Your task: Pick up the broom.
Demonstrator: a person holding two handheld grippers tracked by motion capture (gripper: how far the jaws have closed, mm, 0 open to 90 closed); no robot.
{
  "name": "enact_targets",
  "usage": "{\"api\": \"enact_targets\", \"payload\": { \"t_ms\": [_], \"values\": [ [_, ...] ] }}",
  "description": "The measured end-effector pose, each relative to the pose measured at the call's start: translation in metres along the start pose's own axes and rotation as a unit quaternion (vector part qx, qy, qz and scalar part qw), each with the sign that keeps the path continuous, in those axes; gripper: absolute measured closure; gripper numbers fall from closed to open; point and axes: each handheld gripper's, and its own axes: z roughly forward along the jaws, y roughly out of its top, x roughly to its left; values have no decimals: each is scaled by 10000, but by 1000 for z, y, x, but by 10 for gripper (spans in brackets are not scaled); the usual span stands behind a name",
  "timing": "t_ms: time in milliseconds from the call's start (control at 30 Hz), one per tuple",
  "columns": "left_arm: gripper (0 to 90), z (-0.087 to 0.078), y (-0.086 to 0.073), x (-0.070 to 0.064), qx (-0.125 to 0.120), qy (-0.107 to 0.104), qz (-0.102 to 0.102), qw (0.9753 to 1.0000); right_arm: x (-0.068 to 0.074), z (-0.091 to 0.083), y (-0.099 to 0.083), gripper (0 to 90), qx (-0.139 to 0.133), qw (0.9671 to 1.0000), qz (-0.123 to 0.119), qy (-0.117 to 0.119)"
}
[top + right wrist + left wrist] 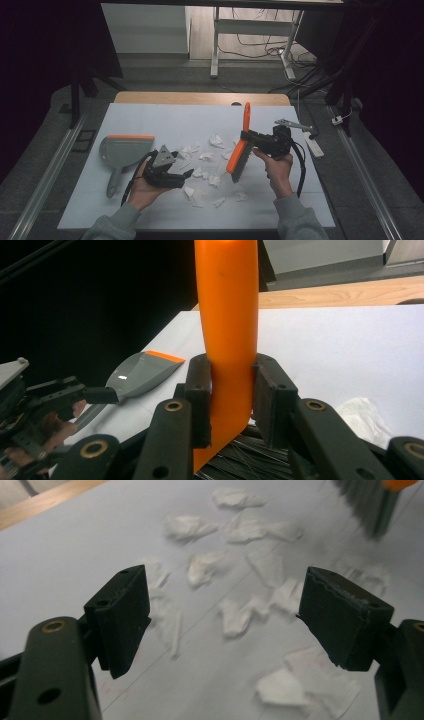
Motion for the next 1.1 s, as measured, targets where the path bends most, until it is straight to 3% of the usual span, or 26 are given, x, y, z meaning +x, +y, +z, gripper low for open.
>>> {"api": "enact_targets", "payload": {
  "t_ms": [433,667,1100],
  "values": [
    [218,18,28,-23,-186,-536,-60,9984,11,7,-6,706,-226,9997,-13,-4],
    [219,29,32,-37,-215,-835,-30,9963,12,14,-14,706,-358,9993,19,-96],
    [265,48,27,-44,-311,-653,-124,9973,24,24,-27,705,-621,9978,210,-27]
  ]
}}
